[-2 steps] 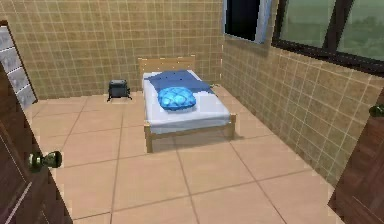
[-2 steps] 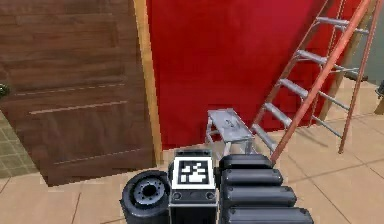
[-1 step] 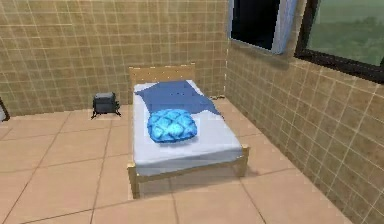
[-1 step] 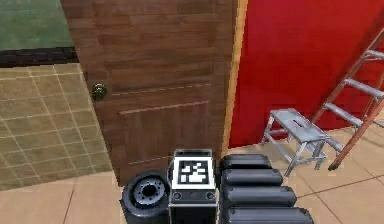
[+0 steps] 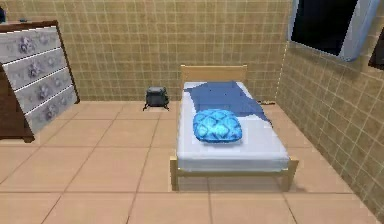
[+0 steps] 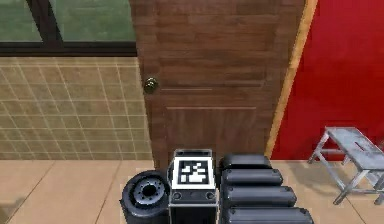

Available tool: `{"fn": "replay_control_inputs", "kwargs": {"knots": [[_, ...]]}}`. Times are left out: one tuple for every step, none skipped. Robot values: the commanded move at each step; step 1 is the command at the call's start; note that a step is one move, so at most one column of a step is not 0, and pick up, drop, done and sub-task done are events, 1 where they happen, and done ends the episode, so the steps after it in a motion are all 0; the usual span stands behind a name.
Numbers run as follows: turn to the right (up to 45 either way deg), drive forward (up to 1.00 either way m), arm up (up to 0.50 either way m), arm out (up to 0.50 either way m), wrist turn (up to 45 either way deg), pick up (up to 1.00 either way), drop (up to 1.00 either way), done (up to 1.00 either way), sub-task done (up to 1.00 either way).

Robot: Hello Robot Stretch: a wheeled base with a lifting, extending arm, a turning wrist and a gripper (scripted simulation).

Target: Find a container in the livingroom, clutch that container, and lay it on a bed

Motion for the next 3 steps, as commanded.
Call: {"fn": "replay_control_inputs", "kwargs": {"knots": [[0.0,0.4,0.0,0.0,0.0,0.0,0.0,0.0,0.0],[-45.0,0.0,0.0,0.0,0.0,0.0,0.0,0.0,0.0],[-3.0,0.0,0.0,0.0,0.0,0.0,0.0,0.0,0.0]]}}
